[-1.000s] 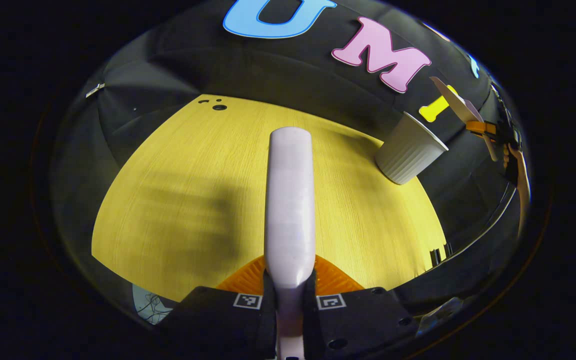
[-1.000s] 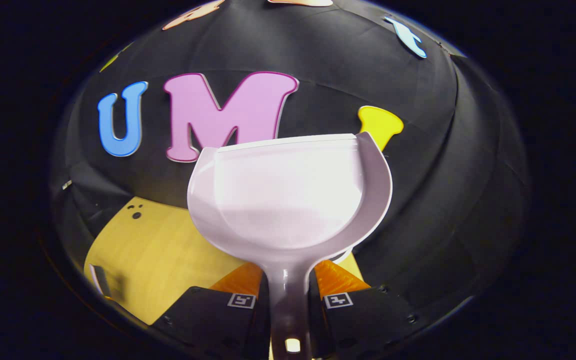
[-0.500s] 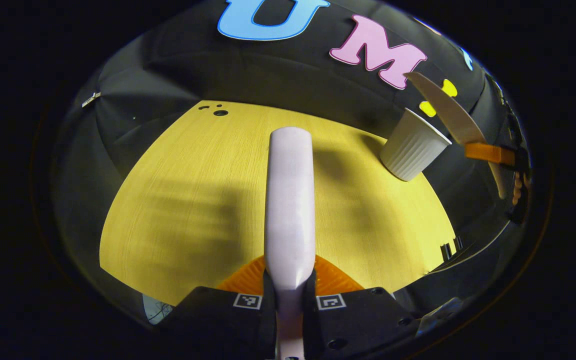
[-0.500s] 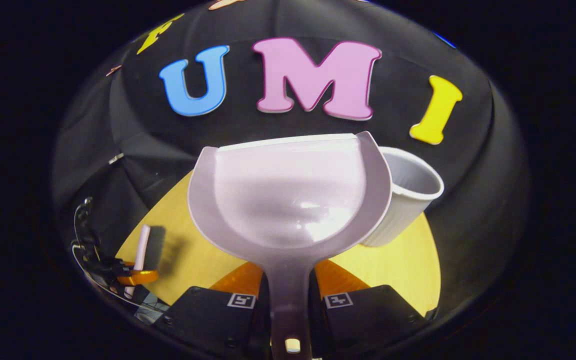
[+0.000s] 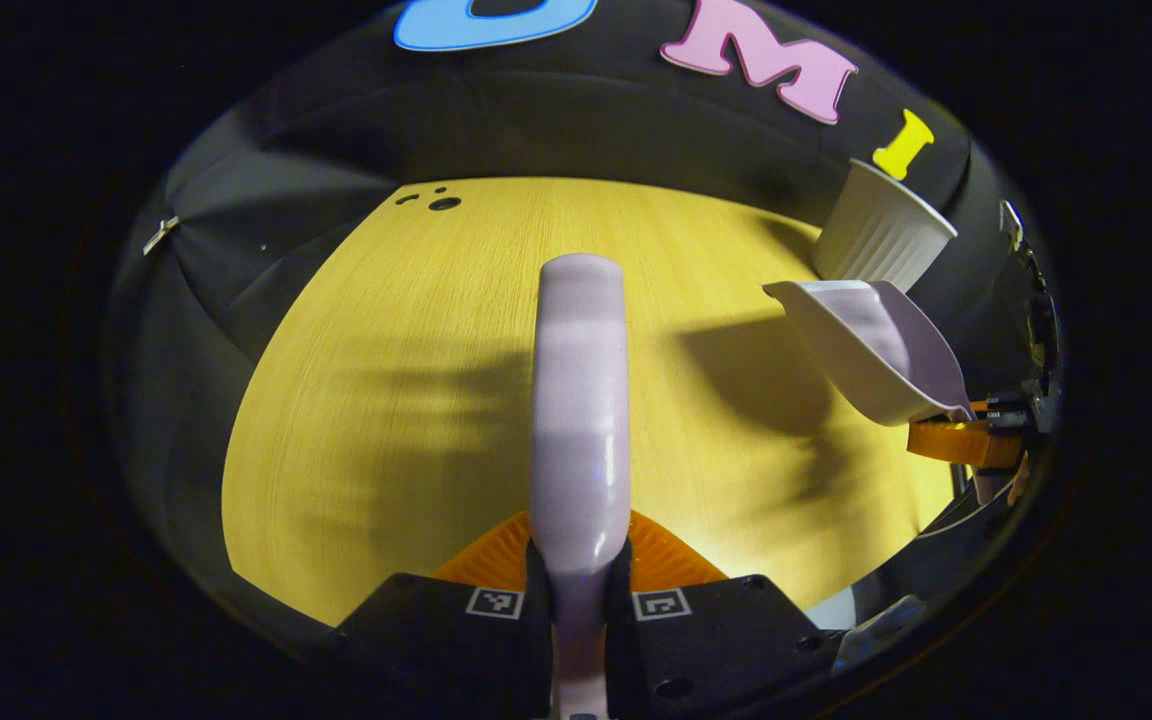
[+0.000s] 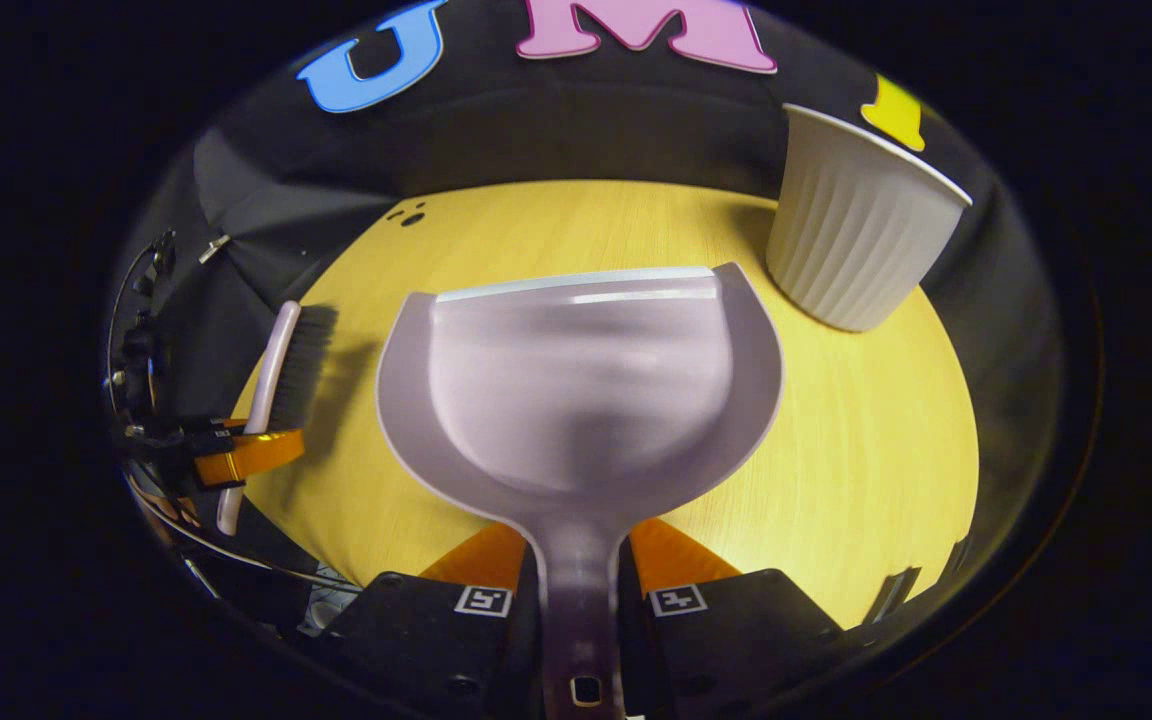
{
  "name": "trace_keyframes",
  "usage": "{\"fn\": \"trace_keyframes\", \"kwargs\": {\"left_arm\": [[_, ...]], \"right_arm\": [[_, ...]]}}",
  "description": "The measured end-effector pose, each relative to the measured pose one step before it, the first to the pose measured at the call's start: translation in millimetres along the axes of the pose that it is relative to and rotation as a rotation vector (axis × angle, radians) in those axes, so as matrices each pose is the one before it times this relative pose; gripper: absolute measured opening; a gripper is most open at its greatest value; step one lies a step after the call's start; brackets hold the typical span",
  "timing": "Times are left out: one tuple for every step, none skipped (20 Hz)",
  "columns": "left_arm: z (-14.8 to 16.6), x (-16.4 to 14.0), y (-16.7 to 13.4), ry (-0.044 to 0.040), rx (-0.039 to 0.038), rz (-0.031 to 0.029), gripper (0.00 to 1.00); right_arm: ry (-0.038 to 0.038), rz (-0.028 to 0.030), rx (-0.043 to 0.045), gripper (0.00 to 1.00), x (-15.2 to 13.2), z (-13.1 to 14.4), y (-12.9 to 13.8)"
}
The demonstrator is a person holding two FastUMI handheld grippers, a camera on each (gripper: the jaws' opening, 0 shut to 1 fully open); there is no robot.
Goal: Pick up the small broom and dustpan from the desktop, sweep the trash into the dustpan with the broom, and then empty the trash into the garbage bin.
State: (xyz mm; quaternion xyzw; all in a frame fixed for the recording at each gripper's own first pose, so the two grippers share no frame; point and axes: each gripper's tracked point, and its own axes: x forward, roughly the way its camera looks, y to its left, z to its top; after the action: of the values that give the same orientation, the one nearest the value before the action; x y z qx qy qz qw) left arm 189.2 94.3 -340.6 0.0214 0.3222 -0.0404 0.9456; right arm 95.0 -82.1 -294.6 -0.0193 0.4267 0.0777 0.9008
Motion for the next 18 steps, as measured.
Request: {"fn": "trace_keyframes", "kwargs": {"left_arm": [[-0.03,5.88,1.32,0.02208,0.02284,0.01851,0.25],[-0.3,8.53,0.21,0.01613,0.023,0.0157,0.25],[0.49,6.17,-0.16,0.01658,0.02162,0.01479,0.26],[-0.62,4.97,0.66,0.01978,0.01688,0.01473,0.25],[1.01,3.6,0.76,0.01795,0.01046,0.01366,0.25],[2.27,2.28,-2.16,0.01368,0.00652,0.00672,0.26],[1.57,2.71,-1.42,0.01327,0.00604,0.00627,0.26],[0.9,4.3,-0.07,0.01236,0.01041,0.0071,0.27],[-0.21,2.83,-1.7,0.01677,0.01073,0.00234,0.27],[0.31,0.34,-1.72,0.01601,0.00644,0.00297,0.27],[0.92,1.17,-1.81,0.00476,0.00382,0.00141,0.29],[-0.02,2.18,-2.82,0.00526,0.0032,0.00167,0.28],[-0.01,1.57,-1.33,0.00318,0.00871,0.00597,0.28],[0.62,0.12,-0.87,0.00102,0.00816,0.00196,0.3],[0.81,-0.93,0.77,-0.00132,0.00197,0.00199,0.31],[0.01,-0.83,0.32,0.00355,-0.0111,-0.00616,0.34],[-1.29,-2.58,-3.61,-0.00032,-0.01906,-0.02039,0.31],[0.56,-3.38,-4.51,-0.01106,-0.01922,-0.02266,0.46]], "right_arm": [[0.01724,-0.00477,0.01006,0.35,2.06,2.85,-1.0],[0.01386,-0.00212,0.01198,0.35,2.02,-0.82,-0.05],[0.0142,0.00054,0.01345,0.31,-0.12,2.43,0.4],[0.01144,-0.00086,0.01125,0.35,-1.7,2.31,0.07],[0.00946,-0.00406,0.00684,0.35,1.39,1.71,-1.36],[0.00928,-0.00467,0.00141,0.35,3.85,-1.9,0.14],[0.00985,-0.00372,-0.00008,0.35,1.57,0.53,0.75],[0.00817,-0.00292,0.0003,0.35,0.28,-0.88,0.08],[0.01107,-0.00209,0.00108,0.35,1.41,0.39,-0.09],[0.00675,-0.00267,-0.00029,0.35,0.04,-1.75,0.5],[-0.00037,0.0038,-0.00223,0.36,-1.34,0.41,1.98],[0.0015,0.00319,0.00342,0.36,0.38,-1.03,-0.15],[0.00912,0.00863,0.00389,0.36,-0.11,-1.15,0.88],[0.01206,0.00666,0.00612,0.37,-0.84,-1.05,0.42],[-0.0009,0.00885,0.01122,0.37,-1.65,1.76,1.85],[0.00059,0.00484,0.00639,0.38,2.08,-0.07,1.52],[-0.00076,0.01215,0.00522,0.39,-0.7,0.3,1.46],[-0.00413,0.02377,0.00484,0.42,0.07,1.4,4.58]]}}
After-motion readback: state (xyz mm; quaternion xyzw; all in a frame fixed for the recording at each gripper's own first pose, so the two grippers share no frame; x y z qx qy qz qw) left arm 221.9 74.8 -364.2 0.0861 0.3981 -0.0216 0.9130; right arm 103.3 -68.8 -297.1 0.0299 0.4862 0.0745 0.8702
